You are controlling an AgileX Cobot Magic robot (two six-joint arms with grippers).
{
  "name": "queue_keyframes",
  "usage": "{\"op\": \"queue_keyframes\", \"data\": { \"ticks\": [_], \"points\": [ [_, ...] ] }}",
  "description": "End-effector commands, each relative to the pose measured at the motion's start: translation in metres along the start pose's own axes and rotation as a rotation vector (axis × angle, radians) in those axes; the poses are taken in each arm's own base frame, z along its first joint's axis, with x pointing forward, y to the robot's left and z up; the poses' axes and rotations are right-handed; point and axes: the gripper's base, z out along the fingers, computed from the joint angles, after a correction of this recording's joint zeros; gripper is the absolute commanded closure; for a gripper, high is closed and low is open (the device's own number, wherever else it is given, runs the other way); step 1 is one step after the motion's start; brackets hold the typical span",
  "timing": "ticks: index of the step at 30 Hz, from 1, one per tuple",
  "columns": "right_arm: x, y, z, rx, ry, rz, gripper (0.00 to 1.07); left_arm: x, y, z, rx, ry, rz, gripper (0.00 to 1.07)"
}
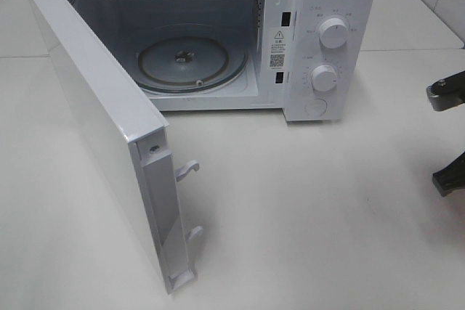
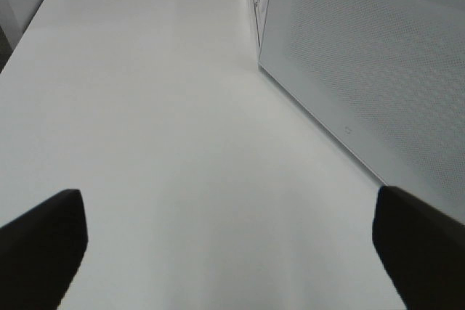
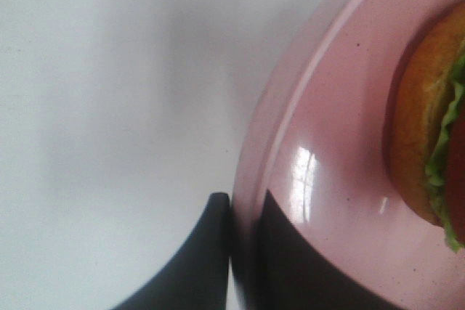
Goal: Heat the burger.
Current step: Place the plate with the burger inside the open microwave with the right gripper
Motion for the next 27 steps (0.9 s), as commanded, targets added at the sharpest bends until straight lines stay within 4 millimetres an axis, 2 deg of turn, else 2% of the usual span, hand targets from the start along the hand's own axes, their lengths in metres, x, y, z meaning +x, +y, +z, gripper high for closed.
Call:
{"op": "queue_keyframes", "data": {
  "ticks": [1,8,27],
  "points": [
    [0.003,-0.008,-0.010,0.042,-0.028,-0.022,1.07,0.000,-0.001,-0.002,0.009,-0.031,-0.001,0.07],
    [0.009,-0.001,-0.031,0.056,-0.074,-0.100,1.07,0.000,-0.001,-0.002,0.009,-0.031,-0.001,0.07],
    [0.015,0.040,-0.057,0.039,-0.177,-0.353,1.07,0.000,-0.001,-0.002,0.009,-0.031,-0.001,0.07]
  ]
}}
